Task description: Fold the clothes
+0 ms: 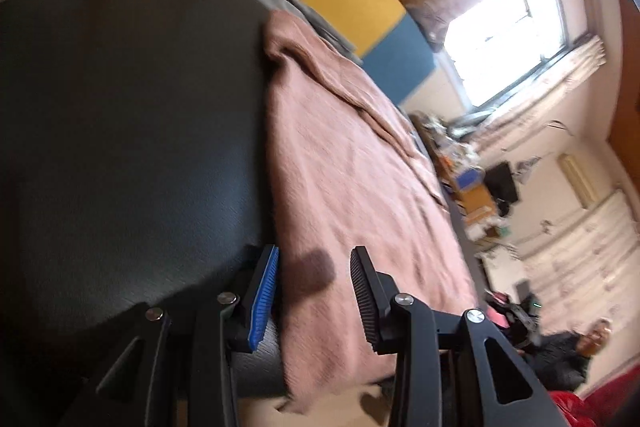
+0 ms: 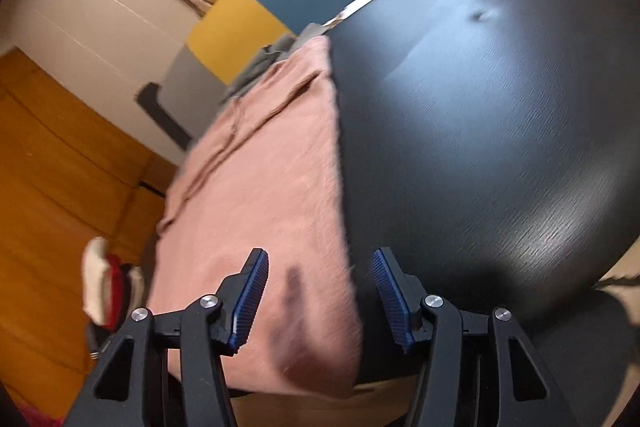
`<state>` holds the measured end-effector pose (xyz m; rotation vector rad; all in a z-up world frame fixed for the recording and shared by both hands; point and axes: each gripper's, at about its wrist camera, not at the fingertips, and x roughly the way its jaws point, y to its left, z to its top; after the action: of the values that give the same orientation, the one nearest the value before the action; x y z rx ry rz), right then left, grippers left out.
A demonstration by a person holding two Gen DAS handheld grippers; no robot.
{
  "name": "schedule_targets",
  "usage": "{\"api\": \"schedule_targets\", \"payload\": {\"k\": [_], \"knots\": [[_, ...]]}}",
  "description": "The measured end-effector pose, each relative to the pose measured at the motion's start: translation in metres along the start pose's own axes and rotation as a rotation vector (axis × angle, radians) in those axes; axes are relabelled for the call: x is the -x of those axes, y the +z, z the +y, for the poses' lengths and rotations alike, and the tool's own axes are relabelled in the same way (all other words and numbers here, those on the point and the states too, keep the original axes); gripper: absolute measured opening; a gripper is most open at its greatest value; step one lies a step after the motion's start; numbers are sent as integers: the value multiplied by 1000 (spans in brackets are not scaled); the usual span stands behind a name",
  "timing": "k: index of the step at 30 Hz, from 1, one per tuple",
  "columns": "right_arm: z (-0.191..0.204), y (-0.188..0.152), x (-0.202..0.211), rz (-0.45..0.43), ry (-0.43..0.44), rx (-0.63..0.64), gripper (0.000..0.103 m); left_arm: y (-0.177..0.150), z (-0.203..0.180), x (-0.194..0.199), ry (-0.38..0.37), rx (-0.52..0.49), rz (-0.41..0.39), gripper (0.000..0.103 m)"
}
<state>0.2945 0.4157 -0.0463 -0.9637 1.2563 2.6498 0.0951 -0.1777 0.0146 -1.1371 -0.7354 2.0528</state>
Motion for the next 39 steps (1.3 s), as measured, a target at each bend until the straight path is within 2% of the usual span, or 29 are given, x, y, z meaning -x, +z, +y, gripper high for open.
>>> {"api": "schedule_targets", "payload": {"k": [5,9,14,19,20,22,24,26,30,39], "knots": [[7,-15,-18,64,145,-33,56,-5,-8,-14,-91,-17,82,37],[10,-27,-22,88,206,-35,56,-8,-11,-24,-153,-19,152,37],[27,-33,-30,127,197,61,56,-8,-18,-33,-187,-39,197,36],[41,-37,-37,147,141,130,54,-11,-27,-40,-188,-64,214,35],[43,-37,-38,147,118,141,50,-12,-28,-40,-177,-64,210,33],[49,-38,-41,146,40,188,34,-15,-29,-41,-131,-65,194,16],[49,-40,-40,139,-14,192,13,-20,-26,-38,-95,-57,178,7],[46,-40,-40,131,-39,169,10,-20,-26,-38,-86,-55,173,7],[38,-39,-31,110,27,92,9,-20,-37,-31,-57,-85,165,5],[48,-43,6,126,278,75,9,-27,-66,32,-257,-109,101,5]]}}
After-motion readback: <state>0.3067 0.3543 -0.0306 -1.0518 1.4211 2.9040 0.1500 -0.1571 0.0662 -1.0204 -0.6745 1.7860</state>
